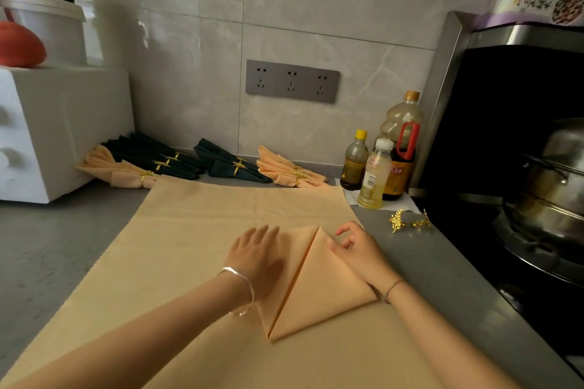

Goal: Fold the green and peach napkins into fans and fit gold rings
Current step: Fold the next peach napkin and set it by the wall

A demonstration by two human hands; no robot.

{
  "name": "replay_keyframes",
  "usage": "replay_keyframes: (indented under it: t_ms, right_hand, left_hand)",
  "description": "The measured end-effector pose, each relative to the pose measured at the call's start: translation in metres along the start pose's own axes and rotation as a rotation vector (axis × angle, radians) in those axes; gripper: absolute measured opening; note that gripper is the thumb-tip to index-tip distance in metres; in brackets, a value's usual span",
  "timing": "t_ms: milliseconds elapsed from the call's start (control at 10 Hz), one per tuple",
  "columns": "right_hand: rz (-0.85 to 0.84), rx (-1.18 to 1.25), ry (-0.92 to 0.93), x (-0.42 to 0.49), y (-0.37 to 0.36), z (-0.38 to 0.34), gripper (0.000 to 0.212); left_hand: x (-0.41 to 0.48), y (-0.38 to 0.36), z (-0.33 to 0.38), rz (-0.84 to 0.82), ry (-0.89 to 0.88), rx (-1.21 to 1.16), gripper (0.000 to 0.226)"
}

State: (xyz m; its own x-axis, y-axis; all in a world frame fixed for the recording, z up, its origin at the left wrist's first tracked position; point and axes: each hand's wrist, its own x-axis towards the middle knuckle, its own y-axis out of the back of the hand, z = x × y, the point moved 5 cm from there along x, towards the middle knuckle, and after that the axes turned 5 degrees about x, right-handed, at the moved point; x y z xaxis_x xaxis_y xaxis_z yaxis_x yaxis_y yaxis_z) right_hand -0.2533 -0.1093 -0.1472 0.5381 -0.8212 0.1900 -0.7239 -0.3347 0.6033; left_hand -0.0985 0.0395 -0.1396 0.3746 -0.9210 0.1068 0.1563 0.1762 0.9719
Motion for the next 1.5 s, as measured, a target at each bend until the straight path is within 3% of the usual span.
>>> replay_keyframes:
  t_ms: [200, 400, 500, 600, 700, 800, 900, 1000, 1100, 1200, 1400, 1500]
  right_hand:
    - [0.074, 0.031, 0.034, -0.005, -0.002, 0.001, 0.028]
    - [0.101, -0.057, 0.061, -0.013, -0.004, -0.006, 0.023]
    - [0.141, -0.196, 0.18, -0.019, 0.001, -0.02, 0.011]
    - [0.033, -0.261, 0.42, -0.028, -0.006, -0.042, 0.032]
    - [-0.269, -0.355, 0.494, -0.039, -0.033, -0.049, 0.042]
    - [-0.509, -0.476, 0.43, -0.044, -0.049, -0.039, 0.043]
    - [-0.57, -0.548, 0.351, -0.036, -0.051, -0.027, 0.046]
    - [-0.516, -0.59, 0.307, -0.021, -0.048, -0.019, 0.049]
    - [-0.47, -0.569, 0.255, -0.004, -0.045, -0.009, 0.05]
    - [-0.456, -0.567, 0.212, 0.01, -0.04, -0.002, 0.05]
    - [-0.438, -0.48, 0.153, 0.021, -0.034, -0.005, 0.051]
    - [-0.336, -0.272, 0.239, 0.004, -0.016, -0.025, 0.051]
  left_hand:
    - [-0.04, -0.026, 0.021, -0.149, -0.048, 0.137, 0.059]
    - [-0.043, -0.031, 0.031, -0.211, -0.048, 0.163, 0.069]
    - [-0.044, -0.033, 0.031, -0.173, -0.077, 0.174, 0.087]
    - [-0.043, -0.034, 0.032, -0.144, -0.104, 0.176, 0.11]
    - [-0.044, -0.035, 0.031, -0.113, -0.092, 0.157, 0.114]
    - [-0.045, -0.036, 0.03, -0.08, -0.085, 0.137, 0.112]
    - [-0.046, -0.038, 0.029, -0.047, -0.089, 0.117, 0.112]
    - [-0.047, -0.038, 0.027, -0.04, -0.106, 0.101, 0.133]
    - [-0.049, -0.037, 0.027, -0.027, -0.107, 0.078, 0.126]
    - [-0.051, -0.036, 0.028, -0.009, -0.11, 0.058, 0.098]
    - [-0.051, -0.035, 0.028, -0.012, -0.12, 0.057, 0.096]
    - [-0.05, -0.036, 0.028, -0.016, -0.123, 0.066, 0.094]
